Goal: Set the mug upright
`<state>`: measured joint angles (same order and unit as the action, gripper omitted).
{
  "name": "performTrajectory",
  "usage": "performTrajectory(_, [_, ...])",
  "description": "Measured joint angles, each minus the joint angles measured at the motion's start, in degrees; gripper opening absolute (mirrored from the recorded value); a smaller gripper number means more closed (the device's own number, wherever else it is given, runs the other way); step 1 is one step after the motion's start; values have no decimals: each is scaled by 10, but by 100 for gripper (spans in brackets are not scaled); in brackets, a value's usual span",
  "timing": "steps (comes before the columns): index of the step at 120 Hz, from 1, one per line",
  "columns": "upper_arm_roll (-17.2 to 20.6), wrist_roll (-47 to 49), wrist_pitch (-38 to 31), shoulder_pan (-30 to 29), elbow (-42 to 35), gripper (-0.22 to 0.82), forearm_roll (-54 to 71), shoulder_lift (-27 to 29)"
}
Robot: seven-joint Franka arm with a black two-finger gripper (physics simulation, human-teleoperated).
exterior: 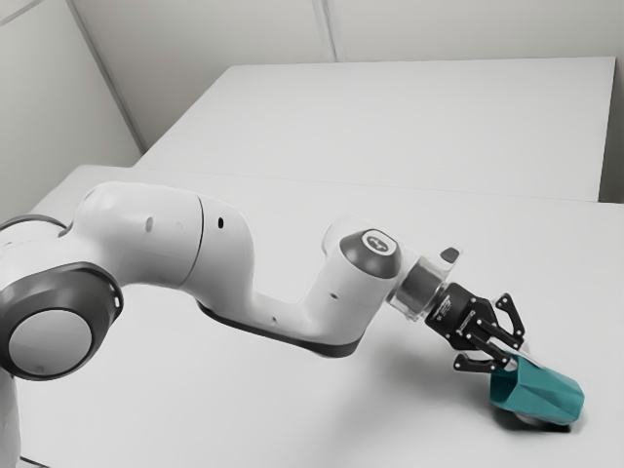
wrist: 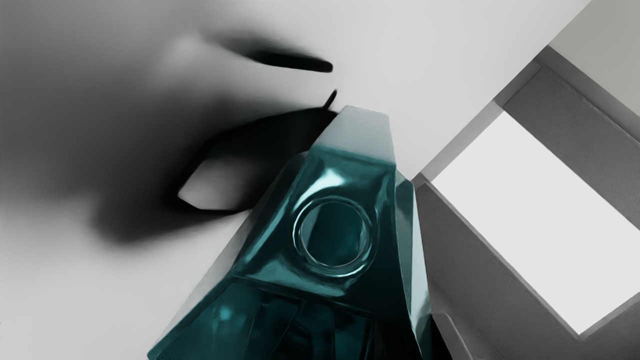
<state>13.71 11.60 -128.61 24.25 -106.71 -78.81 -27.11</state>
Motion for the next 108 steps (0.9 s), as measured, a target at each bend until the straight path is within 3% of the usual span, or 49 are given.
performTrajectory(17, [-2,4,-1,0,11,-15,29,2])
performTrajectory(54, [-26,19,-20,0,22,-18,267,71])
performTrajectory(84, [-110,52,4,-3,-21,-18,534,169])
performTrajectory(108, [-143,75,64,-21,-27,-18,694,222])
